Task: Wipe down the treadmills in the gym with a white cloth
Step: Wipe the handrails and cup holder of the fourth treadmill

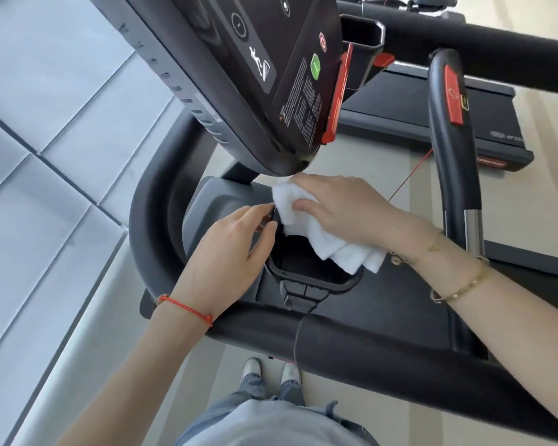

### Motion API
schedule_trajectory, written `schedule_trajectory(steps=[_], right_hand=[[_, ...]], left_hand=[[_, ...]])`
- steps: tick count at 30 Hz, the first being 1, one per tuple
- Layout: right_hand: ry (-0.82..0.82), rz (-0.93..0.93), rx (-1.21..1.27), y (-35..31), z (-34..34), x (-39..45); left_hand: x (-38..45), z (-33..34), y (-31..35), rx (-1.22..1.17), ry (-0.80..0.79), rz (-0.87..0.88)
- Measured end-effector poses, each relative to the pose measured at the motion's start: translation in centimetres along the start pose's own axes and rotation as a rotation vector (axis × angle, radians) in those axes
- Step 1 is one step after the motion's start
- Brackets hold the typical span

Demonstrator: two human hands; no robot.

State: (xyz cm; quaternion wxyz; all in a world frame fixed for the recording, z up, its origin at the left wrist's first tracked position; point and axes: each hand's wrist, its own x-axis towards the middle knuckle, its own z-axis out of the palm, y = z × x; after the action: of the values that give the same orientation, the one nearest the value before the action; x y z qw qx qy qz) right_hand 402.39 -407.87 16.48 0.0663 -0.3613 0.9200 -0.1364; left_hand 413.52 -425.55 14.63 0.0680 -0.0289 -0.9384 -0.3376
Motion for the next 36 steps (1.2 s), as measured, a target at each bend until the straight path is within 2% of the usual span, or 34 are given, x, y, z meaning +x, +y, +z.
schedule_trajectory(steps=[2,4,11,14,17,20,27,29,32,36], right_hand=[[0.032,-0.008,-0.039,-0.4,0.3,-0.1],[0.06,0.072,0.019,-0.1,0.4,-1.4],[0.176,0.54,0.519,-2.2,1.8,-8.0],[0.255,0.588,0.674,-4.2,3.0,-9.5],[0.19,0.609,0.611,-3.0,2.3,-7.5],[0.112,0.601,0.533,-1.6,1.0,-5.3],[0.231,0.613,0.707,-4.2,3.4,-9.3],[0.186,0.587,0.593,-3.4,3.0,-8.3],[0.114,0.434,0.323,-0.8,1.4,-5.4],[-0.116,0.123,0.122,0.7,-0.5,-0.9]], left_hand=[[-0.1,0.1,0.0,-0.004,0.002,0.012],[-0.1,0.2,-0.1,0.005,0.009,0.012],[-0.2,0.3,-0.3,0.014,0.006,0.013],[-0.1,0.3,-0.4,0.021,0.014,0.017],[-0.1,0.5,-0.5,0.03,0.019,0.019],[-0.1,0.5,-0.5,0.022,0.025,0.02],[-0.1,0.5,-0.6,0.025,0.032,0.002],[-0.2,0.5,-0.5,0.02,0.034,-0.001],[-0.2,0.4,-0.3,0.032,0.041,0.003],[-0.3,0.2,0.2,0.058,0.04,0.017]])
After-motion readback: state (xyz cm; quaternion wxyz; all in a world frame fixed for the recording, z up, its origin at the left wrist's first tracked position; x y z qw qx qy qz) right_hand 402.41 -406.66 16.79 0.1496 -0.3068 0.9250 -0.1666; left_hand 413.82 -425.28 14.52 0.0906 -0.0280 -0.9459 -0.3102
